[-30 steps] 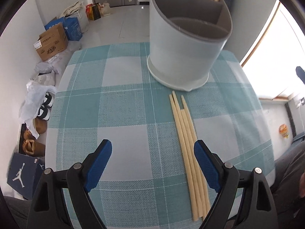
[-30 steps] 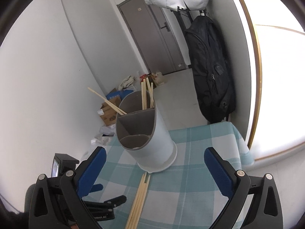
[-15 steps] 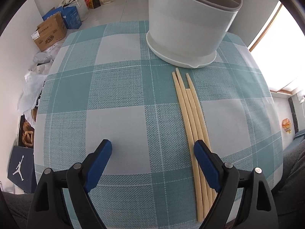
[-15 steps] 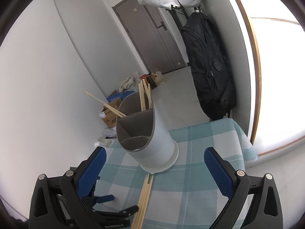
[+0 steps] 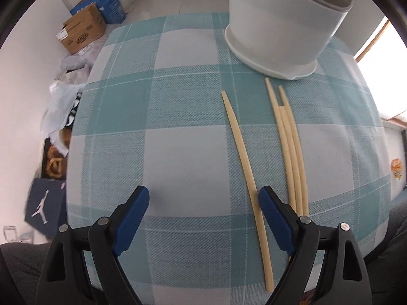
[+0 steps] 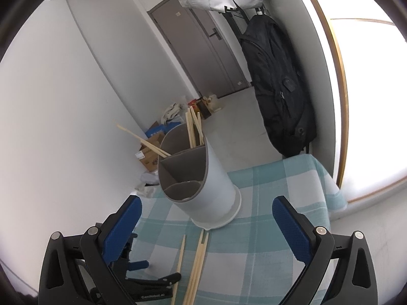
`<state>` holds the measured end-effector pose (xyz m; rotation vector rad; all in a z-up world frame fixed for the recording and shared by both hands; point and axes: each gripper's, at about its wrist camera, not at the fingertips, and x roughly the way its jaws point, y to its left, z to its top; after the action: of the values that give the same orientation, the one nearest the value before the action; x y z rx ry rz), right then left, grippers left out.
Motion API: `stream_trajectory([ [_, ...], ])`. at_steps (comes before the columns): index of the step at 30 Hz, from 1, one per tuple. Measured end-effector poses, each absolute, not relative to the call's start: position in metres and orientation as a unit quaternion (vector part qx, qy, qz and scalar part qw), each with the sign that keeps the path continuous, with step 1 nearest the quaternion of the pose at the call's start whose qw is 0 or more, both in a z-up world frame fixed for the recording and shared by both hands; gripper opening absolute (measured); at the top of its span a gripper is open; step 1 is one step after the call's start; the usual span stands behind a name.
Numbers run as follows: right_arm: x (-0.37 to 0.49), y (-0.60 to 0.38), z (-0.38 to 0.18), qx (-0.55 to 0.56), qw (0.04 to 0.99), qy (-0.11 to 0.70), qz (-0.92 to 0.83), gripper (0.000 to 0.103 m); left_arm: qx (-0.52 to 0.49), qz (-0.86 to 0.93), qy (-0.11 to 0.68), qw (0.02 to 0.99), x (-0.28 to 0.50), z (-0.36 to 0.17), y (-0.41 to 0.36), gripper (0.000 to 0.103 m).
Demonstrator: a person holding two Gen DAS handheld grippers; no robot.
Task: Organize utensils
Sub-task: 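Lower the open left gripper back toward the chopstick pile, then close the left gripper on a single wooden chopstick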
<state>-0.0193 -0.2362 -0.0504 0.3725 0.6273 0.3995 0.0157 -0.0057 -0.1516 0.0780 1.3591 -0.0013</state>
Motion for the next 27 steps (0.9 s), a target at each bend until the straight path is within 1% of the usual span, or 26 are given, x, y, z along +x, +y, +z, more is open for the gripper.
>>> stream_trajectory([
  [2,-0.019,-0.235,-0.05,0.179,0.914,0.305,0.198,0.103,0.056,-0.002,0.62,0.782,0.019,-0.146,-0.013,0.085],
  [7,-0.019,-0.235,-0.05,0.184,0.913,0.303,0.2,0.103,0.009,-0.014,0.616,0.788,0.035,-0.148,-0.008,0.085],
  [12,-0.016,-0.238,-0.053,0.192,0.91,0.31,0.198,0.103,0.021,0.003,0.611,0.791,0.052,-0.158,-0.007,0.085],
  [13,-0.015,-0.239,-0.054,0.192,0.909,0.312,0.197,0.103,0.017,0.0,0.606,0.795,0.055,-0.158,-0.006,0.082],
  [14,-0.015,-0.239,-0.054,0.193,0.909,0.313,0.196,0.103,0.012,-0.005,0.603,0.797,0.058,-0.158,-0.005,0.075],
  [15,-0.015,-0.24,-0.055,0.193,0.909,0.314,0.195,0.103,0.009,-0.01,0.601,0.799,0.061,-0.156,-0.005,0.063],
  [16,-0.014,-0.24,-0.055,0.193,0.909,0.315,0.194,0.103,0.006,-0.017,0.598,0.801,0.061,-0.152,-0.004,0.057],
  [18,-0.013,-0.24,-0.056,0.194,0.908,0.318,0.192,0.103,0.014,-0.03,0.59,0.807,0.064,-0.149,-0.006,0.026],
  [21,-0.01,-0.239,-0.059,0.195,0.905,0.327,0.192,0.103,0.018,-0.048,0.585,0.809,0.066,-0.148,-0.01,0.007],
  [23,-0.008,-0.236,-0.062,0.192,0.903,0.334,0.192,0.103,0.006,-0.053,0.582,0.811,0.065,-0.148,-0.006,0.003],
  [27,-0.006,-0.227,-0.068,0.174,0.9,0.351,0.193,0.103,-0.03,-0.068,0.571,0.818,0.062,-0.146,0.004,0.001],
])
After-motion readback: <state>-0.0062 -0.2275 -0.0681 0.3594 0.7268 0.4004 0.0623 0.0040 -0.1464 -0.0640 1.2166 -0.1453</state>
